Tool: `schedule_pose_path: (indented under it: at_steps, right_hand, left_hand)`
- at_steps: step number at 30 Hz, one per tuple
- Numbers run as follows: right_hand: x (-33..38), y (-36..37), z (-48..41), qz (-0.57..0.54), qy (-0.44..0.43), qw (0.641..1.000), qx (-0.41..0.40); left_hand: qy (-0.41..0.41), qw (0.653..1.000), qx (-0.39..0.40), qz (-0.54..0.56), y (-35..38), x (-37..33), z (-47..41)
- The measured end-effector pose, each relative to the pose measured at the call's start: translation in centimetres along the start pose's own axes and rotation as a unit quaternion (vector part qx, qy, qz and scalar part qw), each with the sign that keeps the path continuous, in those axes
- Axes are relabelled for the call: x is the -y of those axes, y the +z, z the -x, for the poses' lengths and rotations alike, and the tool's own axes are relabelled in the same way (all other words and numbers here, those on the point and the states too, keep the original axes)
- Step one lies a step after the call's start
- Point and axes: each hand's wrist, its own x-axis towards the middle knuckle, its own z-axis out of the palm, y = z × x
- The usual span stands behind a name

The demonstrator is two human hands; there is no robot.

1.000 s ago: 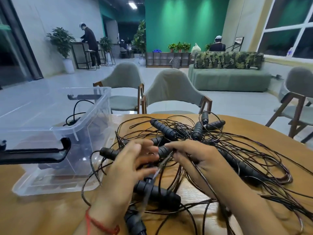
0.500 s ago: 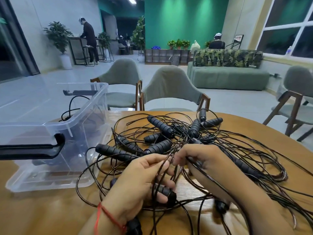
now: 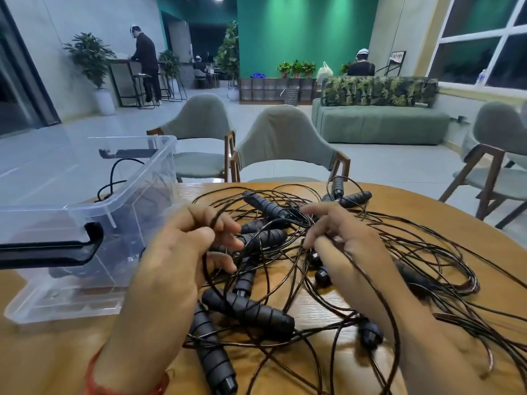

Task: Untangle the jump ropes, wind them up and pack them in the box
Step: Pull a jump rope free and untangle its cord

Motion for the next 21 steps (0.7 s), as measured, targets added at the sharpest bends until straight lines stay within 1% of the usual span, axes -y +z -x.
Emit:
schedule_pose_path:
  at_steps: [2, 4, 7, 9, 11, 13, 14, 15, 17, 19, 21]
  right_hand:
    - [0.9, 0.9, 0.4, 0.013, -0.029, 0.999, 0.015]
    - [1.7, 1.5, 0.7, 0.005, -0.046, 0.999, 0.009]
    - [2.6, 2.0, 0.8, -0.055, -0.050, 0.997, 0.001]
    - [3.0, 2.2, 0.6, -0.047, -0.068, 0.996, -0.020]
    - [3.1, 2.3, 0.6, -0.078, -0.072, 0.993, -0.043]
    - [3.3, 1.9, 0.8, -0.129, -0.066, 0.988, -0.054]
    - [3.3, 1.8, 0.9, -0.144, -0.069, 0.985, -0.058]
    - [3.3, 1.7, 0.9, -0.168, -0.072, 0.982, -0.056]
    - [3.2, 1.8, 0.7, -0.264, -0.070, 0.961, -0.035]
    - [3.0, 1.9, 0.4, -0.341, -0.078, 0.937, -0.009]
    - [2.7, 1.9, 0.2, -0.383, -0.096, 0.919, 0.025]
  left_hand:
    - [0.040, 0.997, 0.049, -0.041, 0.0, -0.4, 0.7]
    - [0.076, 0.991, 0.100, -0.040, -0.1, -1.2, 1.8]
    - [0.085, 0.985, 0.146, -0.044, 0.0, -2.0, 2.9]
    - [0.086, 0.981, 0.164, -0.053, 0.0, -2.0, 2.9]
    - [0.070, 0.986, 0.151, -0.022, 0.0, -1.5, 2.5]
    - [0.006, 0.994, 0.100, 0.047, 0.0, -0.7, 1.6]
    - [-0.028, 0.996, 0.069, 0.052, -0.1, 0.0, 1.0]
    - [-0.054, 0.997, 0.046, 0.019, -0.1, 0.7, 0.5]
    - [-0.068, 0.991, 0.040, -0.106, 0.0, 2.2, -0.2]
    - [-0.026, 0.972, 0.073, -0.224, 0.4, 3.4, -0.1]
    - [0.044, 0.934, 0.111, -0.336, 0.8, 4.2, 0.1]
